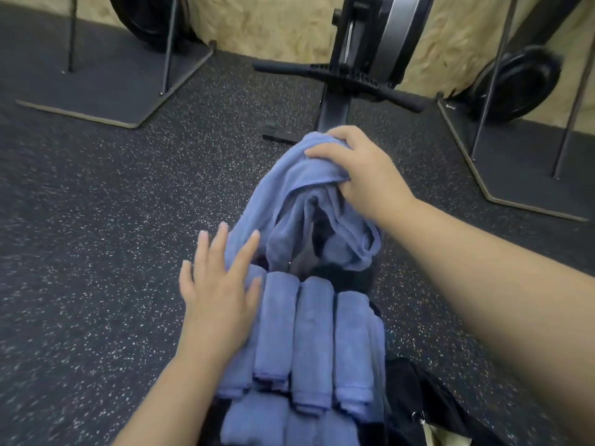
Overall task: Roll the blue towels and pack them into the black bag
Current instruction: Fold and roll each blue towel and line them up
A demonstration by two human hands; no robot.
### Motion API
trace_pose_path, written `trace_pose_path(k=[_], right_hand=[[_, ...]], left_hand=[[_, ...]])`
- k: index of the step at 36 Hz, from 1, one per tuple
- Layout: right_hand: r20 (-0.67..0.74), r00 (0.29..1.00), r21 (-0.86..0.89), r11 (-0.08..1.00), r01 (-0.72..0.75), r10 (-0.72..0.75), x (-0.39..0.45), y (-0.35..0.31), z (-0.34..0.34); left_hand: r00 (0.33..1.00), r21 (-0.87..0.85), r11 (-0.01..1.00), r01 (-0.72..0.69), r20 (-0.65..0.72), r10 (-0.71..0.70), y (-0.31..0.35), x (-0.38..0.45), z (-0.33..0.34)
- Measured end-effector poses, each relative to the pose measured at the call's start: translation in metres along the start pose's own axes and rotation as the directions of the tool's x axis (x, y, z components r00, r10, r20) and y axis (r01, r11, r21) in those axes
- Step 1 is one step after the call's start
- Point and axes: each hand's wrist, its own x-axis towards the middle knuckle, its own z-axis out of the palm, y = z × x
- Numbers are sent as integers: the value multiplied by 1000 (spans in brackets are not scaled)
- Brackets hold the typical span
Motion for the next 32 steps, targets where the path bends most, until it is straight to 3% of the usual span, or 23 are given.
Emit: trace_pose_path(k=[4, 9, 11, 15, 18, 25, 32], right_hand=[[32, 999, -70, 998, 4, -2, 3, -21, -35], [-58, 998, -75, 997, 17, -22, -4, -57, -78], [-95, 994, -76, 996, 44, -51, -10, -73, -95], [-247, 968, 82, 995, 56, -34, -30, -108, -126], [-330, 939, -9, 995, 103, -100, -46, -129, -144], [-424, 903, 51, 993, 103, -72, -93, -171, -180], [-514, 856, 102, 987, 128, -58, -147, -214, -183]], left_hand=[[996, 3, 999, -50, -71, 50, 17, 9, -35], [985, 0, 990, -142, -100, 141, 53, 8, -81], [985, -39, 988, -152, -84, 148, 67, 3, -101], [983, -158, 971, -179, -73, 169, 94, -8, -142], [968, -225, 944, -243, -119, 221, 108, -18, -172], [953, -359, 888, -287, -202, 227, 118, -55, -227], [964, -503, 823, -264, -166, 208, 120, -103, -247]])
